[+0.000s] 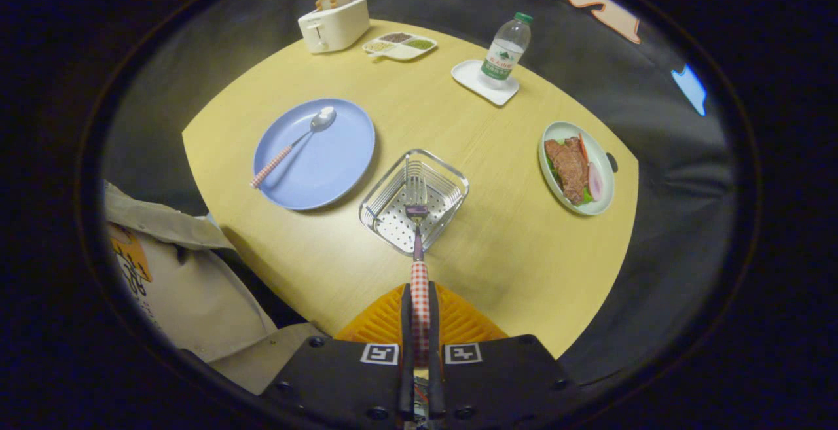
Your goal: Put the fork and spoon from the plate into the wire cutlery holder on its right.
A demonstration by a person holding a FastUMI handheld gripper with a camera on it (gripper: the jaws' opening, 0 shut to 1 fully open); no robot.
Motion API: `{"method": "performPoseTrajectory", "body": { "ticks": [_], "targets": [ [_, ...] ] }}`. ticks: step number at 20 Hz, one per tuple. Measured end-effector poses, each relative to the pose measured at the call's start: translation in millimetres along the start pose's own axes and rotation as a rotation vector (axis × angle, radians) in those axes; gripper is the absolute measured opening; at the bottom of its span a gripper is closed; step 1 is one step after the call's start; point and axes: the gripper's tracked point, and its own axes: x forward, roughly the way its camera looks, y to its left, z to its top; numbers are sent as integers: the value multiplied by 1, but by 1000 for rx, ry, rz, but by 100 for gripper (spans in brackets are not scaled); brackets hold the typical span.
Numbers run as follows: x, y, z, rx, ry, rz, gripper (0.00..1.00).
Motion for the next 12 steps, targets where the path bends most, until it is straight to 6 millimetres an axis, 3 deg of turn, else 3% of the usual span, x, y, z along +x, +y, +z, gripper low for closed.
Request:
{"method": "performPoseTrajectory", "body": {
  "ticks": [12],
  "targets": [
    [12, 0, 13, -16, 122, 60, 12]
  ]
}}
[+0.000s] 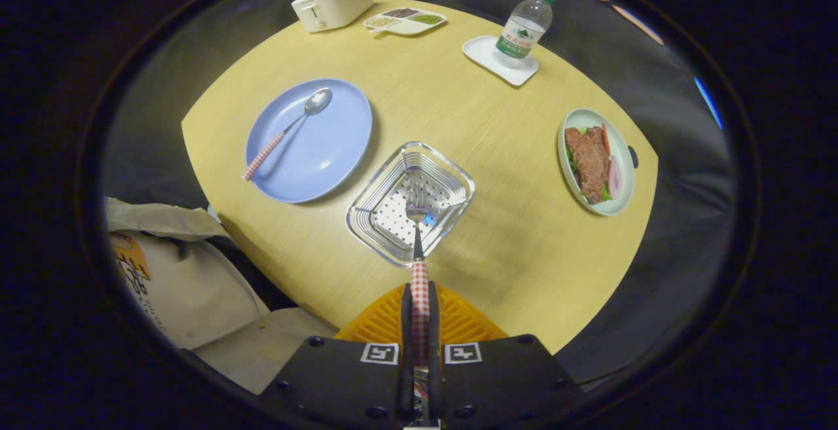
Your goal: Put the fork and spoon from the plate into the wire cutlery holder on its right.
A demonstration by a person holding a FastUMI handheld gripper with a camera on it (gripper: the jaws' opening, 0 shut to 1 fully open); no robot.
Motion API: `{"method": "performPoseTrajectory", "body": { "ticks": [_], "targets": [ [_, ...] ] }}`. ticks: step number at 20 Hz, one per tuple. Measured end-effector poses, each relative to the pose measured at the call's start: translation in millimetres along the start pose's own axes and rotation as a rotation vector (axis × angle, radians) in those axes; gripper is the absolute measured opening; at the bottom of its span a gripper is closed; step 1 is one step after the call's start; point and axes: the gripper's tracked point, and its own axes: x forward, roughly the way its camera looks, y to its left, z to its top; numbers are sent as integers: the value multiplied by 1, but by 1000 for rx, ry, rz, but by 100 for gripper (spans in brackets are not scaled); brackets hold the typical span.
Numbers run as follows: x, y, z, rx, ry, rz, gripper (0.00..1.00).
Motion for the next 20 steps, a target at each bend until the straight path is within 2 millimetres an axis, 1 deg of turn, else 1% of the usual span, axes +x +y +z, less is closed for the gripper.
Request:
{"method": "performPoseTrajectory", "body": {
  "ticks": [2, 8, 9, 13, 16, 19, 20],
  "targets": [
    [0, 2, 0, -21, 17, 4, 11],
    [8, 2, 7, -36, 60, -10, 12],
    [8, 2, 9, -34, 59, -10, 15],
    [4, 1, 21, 3, 25, -16, 17],
    [1, -1, 29, 31, -30, -41, 49],
    [-10, 3, 43, 85, -129, -57, 80],
    [-18, 5, 50, 110, -172, -65, 91]
  ]
}}
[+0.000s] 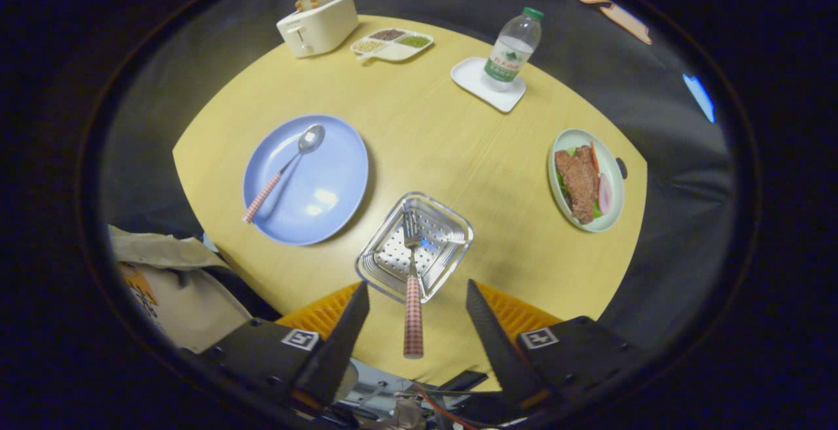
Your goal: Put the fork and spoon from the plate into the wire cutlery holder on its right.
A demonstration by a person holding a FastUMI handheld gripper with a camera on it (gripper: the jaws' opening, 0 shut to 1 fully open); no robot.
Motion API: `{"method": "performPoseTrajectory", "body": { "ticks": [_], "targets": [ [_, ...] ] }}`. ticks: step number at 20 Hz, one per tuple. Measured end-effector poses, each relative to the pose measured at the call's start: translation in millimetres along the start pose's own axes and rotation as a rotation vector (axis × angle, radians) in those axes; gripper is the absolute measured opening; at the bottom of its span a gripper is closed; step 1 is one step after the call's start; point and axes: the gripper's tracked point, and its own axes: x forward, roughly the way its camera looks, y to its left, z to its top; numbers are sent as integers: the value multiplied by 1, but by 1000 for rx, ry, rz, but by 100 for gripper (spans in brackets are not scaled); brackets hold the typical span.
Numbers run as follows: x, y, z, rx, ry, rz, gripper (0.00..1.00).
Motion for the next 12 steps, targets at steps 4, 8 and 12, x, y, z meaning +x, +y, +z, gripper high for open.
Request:
{"method": "performPoseTrajectory", "body": {
  "ticks": [4, 8, 12],
  "targets": [
    [-13, 16, 23, 110, -178, -50, 100],
    [-27, 43, 42, 219, -348, -94, 100],
    [-38, 64, 59, 320, -530, -158, 100]
  ]
}}
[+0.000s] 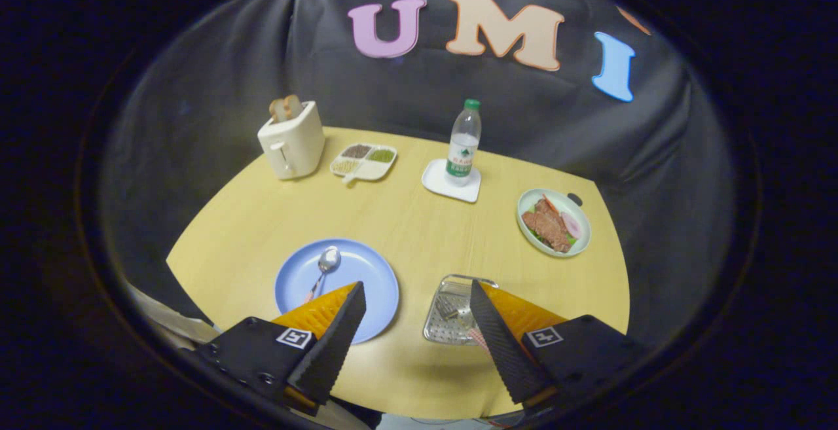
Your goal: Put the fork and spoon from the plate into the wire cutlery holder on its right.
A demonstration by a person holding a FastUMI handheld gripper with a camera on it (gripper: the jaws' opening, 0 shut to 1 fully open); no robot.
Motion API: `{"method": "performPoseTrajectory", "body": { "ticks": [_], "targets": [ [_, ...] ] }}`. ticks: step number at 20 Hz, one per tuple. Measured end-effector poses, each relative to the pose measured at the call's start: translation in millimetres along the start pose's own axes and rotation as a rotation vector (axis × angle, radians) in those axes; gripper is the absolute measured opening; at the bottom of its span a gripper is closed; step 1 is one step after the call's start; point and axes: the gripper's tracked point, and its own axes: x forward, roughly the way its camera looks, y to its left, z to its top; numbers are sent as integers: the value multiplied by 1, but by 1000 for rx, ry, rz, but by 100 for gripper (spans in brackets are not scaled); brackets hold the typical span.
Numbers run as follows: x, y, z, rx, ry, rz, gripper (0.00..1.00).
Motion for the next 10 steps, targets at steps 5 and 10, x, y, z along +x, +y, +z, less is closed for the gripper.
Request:
{"method": "performPoseTrajectory", "body": {
  "ticks": [5, 10],
  "targets": [
    [4, 40, -19, 8, -76, -21, 100],
    [18, 90, -42, -5, -100, -10, 100]
  ]
}}
